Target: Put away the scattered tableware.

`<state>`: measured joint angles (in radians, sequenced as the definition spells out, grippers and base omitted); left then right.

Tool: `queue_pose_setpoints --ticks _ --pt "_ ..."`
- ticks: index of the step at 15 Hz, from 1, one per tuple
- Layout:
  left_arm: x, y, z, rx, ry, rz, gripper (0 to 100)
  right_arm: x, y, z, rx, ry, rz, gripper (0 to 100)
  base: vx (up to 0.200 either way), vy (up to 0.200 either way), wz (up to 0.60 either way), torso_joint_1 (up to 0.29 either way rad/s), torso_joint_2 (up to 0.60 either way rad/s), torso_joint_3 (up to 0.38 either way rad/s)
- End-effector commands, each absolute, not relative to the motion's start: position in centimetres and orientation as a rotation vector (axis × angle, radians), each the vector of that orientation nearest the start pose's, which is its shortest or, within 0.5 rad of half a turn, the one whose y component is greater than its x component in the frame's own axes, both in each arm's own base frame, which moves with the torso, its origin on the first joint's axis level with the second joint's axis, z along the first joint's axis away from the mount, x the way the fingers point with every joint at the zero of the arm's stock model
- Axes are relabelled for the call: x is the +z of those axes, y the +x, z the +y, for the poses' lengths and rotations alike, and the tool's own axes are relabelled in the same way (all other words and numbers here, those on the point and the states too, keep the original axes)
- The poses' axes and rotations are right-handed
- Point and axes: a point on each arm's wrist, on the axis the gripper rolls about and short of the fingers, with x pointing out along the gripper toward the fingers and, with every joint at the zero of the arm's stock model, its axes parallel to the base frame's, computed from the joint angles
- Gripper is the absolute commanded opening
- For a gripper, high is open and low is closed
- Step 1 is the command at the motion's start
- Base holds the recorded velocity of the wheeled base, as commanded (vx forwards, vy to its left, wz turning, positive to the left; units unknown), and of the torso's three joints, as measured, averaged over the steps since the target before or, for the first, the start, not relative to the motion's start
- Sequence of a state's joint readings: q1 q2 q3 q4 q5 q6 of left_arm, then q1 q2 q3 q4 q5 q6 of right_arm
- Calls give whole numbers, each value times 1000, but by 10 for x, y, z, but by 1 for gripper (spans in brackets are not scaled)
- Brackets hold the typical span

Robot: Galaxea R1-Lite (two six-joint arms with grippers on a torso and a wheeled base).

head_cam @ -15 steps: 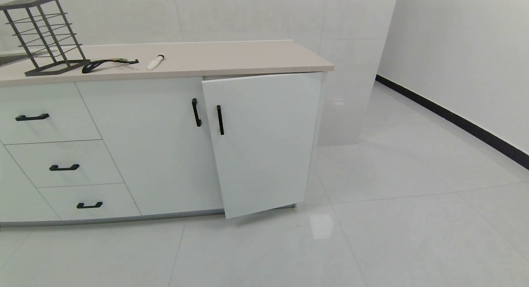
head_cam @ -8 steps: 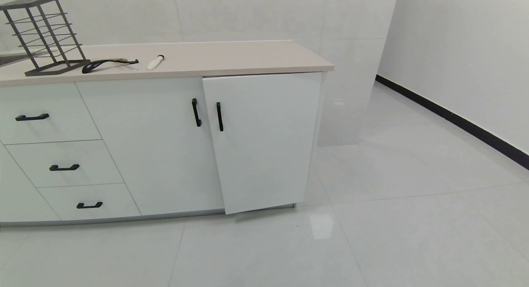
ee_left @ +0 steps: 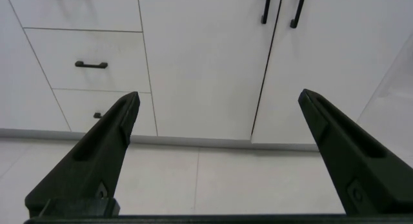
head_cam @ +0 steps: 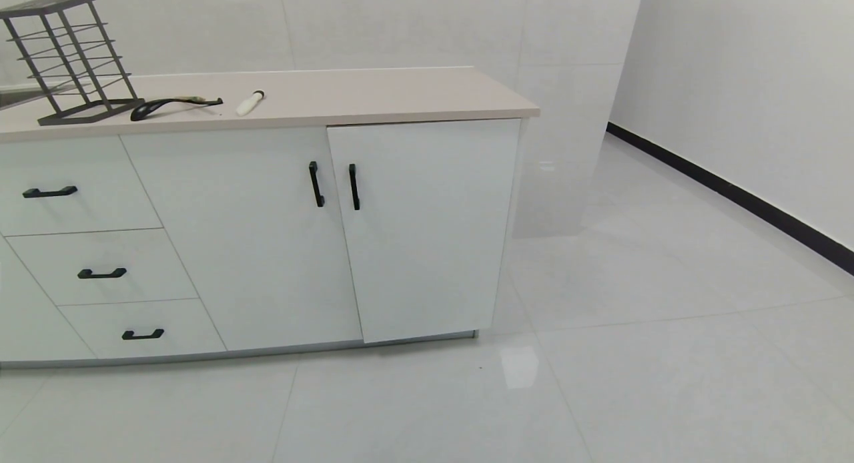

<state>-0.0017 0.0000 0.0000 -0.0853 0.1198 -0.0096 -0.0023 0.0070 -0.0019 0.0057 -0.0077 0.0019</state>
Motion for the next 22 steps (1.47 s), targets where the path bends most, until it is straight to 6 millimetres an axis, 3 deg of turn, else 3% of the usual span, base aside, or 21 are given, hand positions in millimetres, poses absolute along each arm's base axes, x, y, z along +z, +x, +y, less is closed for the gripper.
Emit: queue_pose_setpoints --ticks 1,6,8,17,22 --pt "84 -23 3 119 -14 -86 100 75 -23 0 -9 2 6 0 200 0 0 2 2 -2" --pt "85 -23 3 123 71 -89 100 75 -23 0 -9 0 6 0 160 120 0 2 0 3" --pt "85 -23 3 120 95 -89 100 76 -23 0 -9 0 5 0 0 200 600 10 0 -2" --pt "85 -23 3 123 80 -88 100 76 -23 0 -11 0 6 0 0 0 533 2 1 0" --pt "85 -23 3 125 81 -88 100 75 -23 0 -11 0 8 0 200 200 0 2 4 5"
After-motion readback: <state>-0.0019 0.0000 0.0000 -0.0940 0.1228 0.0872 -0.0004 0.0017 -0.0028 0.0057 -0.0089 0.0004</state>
